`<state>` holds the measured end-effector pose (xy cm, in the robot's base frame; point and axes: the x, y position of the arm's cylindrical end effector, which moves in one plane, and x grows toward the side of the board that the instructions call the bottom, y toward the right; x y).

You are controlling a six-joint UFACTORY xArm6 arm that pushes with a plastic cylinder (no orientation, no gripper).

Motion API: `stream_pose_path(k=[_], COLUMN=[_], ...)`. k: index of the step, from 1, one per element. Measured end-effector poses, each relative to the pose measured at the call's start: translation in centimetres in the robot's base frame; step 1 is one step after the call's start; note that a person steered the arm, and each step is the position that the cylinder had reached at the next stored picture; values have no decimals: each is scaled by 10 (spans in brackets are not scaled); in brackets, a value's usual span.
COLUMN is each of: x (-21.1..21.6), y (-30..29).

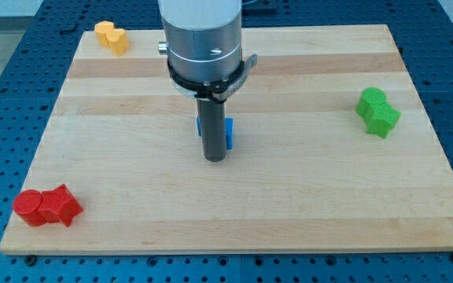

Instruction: Slide the blue cube right and down a bit

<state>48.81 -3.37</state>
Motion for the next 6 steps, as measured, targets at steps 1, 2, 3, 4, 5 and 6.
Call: stream_pose_path(k=[1,2,3,4,5,6], x=[3,4,6,26,27,19], y=[-11,-27,-28,-33,-64,-91])
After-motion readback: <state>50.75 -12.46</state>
